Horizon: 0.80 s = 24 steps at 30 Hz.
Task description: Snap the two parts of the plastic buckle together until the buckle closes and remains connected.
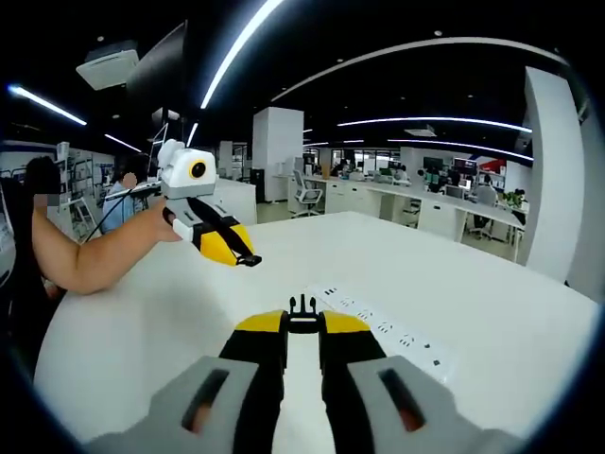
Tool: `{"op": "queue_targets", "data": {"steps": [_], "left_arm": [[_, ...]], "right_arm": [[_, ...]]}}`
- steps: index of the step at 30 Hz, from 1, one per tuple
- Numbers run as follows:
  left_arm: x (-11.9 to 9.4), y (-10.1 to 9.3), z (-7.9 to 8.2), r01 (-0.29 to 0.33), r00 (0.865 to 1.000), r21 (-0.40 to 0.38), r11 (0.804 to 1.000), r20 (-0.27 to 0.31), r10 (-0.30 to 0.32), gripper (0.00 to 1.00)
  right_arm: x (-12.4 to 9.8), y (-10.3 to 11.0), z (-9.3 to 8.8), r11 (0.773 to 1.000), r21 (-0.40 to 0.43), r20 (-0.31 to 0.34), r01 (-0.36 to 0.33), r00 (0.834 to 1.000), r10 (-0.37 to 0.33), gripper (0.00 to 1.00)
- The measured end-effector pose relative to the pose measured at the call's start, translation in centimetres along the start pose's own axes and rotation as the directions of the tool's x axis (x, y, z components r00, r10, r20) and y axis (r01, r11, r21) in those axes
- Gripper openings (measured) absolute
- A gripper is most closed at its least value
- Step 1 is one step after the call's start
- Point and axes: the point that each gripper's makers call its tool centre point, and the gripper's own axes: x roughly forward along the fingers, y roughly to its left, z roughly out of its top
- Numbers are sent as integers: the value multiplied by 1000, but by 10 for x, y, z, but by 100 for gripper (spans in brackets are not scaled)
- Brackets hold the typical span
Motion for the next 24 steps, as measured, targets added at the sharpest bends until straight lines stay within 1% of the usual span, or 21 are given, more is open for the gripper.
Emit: {"op": "queue_targets", "data": {"steps": [7, 19, 24], "left_arm": [[1, -2, -3, 6, 1000, 2, 1000, -16, -6, 11], [1, -10, -2, 40, 999, 10, 999, -30, -40, 11], [0, -9, -2, 39, 999, 7, 999, -32, -39, 11]], "right_arm": [[-1, 3, 0, 1000, 1, -1, -3, 1000, 3, 12], [-4, 8, 3, 1000, -2, -5, -22, 1000, 22, 12], [-4, 8, 4, 1000, -2, -6, -26, 1000, 26, 12]]}}
